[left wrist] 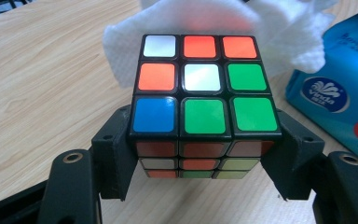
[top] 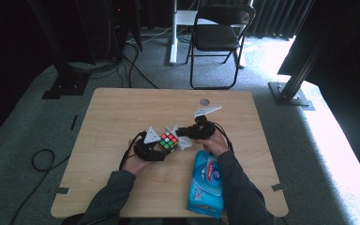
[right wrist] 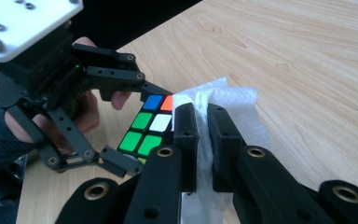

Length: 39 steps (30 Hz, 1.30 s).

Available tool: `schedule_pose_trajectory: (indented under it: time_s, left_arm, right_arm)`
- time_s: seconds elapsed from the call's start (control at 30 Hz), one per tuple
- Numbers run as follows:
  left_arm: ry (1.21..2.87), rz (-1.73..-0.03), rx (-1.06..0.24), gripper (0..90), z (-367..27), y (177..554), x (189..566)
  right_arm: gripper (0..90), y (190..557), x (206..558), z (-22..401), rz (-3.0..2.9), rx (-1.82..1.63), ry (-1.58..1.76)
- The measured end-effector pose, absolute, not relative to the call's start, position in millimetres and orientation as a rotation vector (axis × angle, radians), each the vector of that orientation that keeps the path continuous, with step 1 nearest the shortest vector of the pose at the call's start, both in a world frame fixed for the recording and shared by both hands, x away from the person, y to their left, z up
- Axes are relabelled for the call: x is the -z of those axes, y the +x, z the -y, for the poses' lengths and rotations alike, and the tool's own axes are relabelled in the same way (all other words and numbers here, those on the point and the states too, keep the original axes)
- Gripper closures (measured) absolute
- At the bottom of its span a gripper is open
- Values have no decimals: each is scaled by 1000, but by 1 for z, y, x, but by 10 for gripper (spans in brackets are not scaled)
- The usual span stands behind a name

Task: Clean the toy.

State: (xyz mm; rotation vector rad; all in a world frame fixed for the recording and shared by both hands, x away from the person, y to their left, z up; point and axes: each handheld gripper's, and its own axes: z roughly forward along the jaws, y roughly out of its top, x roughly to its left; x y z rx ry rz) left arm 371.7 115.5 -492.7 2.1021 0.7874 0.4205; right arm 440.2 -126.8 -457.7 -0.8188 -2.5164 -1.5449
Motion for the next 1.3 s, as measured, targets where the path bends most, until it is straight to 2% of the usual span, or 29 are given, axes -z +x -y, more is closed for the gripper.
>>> schedule_pose_trajectory:
  time_s: [0.67, 0.93, 1.3]
  left_arm:
    - [2094, -788, -440, 344, -118, 371, 487]
    - [2091, -784, -441, 344, -117, 371, 486]
    - [2101, -779, -449, 344, -115, 370, 486]
  right_arm:
    - [823, 439, 460, 125, 2473, 1539, -767]
    - [726, 443, 464, 126, 2447, 1500, -797]
    - [648, 445, 467, 126, 2433, 1463, -806]
